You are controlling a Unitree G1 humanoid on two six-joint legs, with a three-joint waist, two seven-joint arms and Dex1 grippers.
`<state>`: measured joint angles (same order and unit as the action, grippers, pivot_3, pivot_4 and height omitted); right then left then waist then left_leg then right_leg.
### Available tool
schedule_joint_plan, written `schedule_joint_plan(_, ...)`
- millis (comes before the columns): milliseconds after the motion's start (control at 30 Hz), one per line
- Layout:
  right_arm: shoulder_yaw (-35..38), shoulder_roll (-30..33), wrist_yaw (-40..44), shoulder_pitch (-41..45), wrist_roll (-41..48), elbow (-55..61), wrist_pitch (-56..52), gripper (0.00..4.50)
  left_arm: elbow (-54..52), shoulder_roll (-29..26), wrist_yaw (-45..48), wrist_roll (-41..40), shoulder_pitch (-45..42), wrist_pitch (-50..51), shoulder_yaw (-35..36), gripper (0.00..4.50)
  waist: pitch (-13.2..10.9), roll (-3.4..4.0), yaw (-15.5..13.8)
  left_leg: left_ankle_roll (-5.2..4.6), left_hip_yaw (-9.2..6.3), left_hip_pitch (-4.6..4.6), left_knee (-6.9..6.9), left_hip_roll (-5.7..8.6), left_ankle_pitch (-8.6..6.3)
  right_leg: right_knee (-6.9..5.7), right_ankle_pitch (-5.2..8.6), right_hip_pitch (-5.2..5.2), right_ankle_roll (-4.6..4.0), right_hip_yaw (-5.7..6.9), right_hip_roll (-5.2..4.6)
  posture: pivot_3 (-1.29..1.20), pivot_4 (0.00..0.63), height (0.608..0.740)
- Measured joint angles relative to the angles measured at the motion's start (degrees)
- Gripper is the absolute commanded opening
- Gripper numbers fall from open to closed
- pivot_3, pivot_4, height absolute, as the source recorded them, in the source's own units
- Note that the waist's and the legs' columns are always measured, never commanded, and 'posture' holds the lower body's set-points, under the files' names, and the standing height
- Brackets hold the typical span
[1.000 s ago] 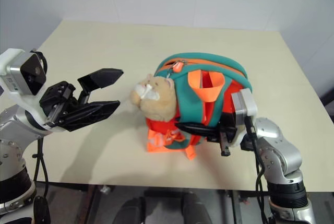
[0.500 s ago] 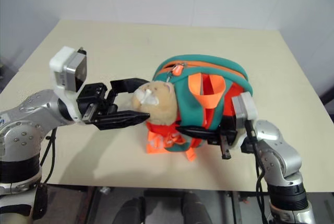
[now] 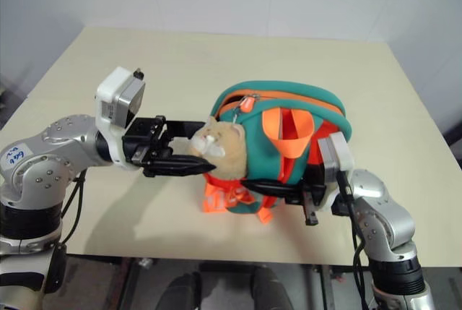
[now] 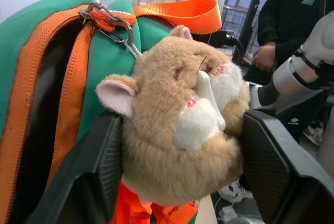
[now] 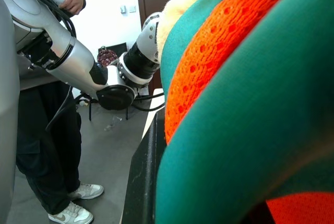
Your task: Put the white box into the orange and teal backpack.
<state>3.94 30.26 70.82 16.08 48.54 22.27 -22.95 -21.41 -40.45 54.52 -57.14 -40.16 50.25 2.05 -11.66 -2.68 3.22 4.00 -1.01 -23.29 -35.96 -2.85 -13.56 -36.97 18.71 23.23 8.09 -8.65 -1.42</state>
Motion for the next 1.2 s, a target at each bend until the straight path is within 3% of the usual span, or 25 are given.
schedule_joint_plan(467, 0.01, 0.04, -0.08, -0.95, 0.02, 0.41, 0.39, 0.00, 4.62, -6.81, 6.89, 3.53, -4.19, -0.66, 0.31, 3.30, 0.00, 0.00, 0.06, -0.01, 0.01, 0.00, 0.02, 0.00, 0.00, 0.03, 0.01, 0.01, -0.02, 0.01, 0.00, 0.00, 0.150, 0.740)
schedule_joint_plan(700, 0.01, 0.41, -0.16, -1.67, 0.00, 0.82, 0.41, 0.00, 4.86, -9.62, 9.91, 3.82, -4.18, -1.58, 2.12, 1.30, -0.01, 0.01, 0.16, -0.01, 0.01, 0.00, 0.06, -0.01, -0.01, 0.03, 0.02, 0.03, -0.02, 0.01, 0.00, 0.00, 0.150, 0.740)
schedule_joint_plan(800, 0.01, 0.44, -0.16, -1.76, 0.00, 0.98, 0.41, 0.00, 7.19, -12.19, 12.31, 5.55, -4.60, -2.77, 2.51, 0.71, -0.01, 0.01, 0.19, -0.01, 0.02, 0.01, 0.05, -0.01, 0.00, 0.02, 0.03, 0.03, -0.04, 0.02, 0.01, 0.00, 0.150, 0.740)
schedule_joint_plan(1200, 0.01, 0.45, -0.40, -2.00, 0.01, 1.03, 0.41, 0.00, 11.08, -14.56, 16.28, 8.01, -6.16, -4.84, 2.86, 0.57, -0.01, 0.02, 0.21, -0.01, 0.04, 0.00, 0.11, -0.02, -0.01, 0.01, 0.05, 0.09, -0.08, 0.01, 0.01, 0.00, 0.150, 0.740)
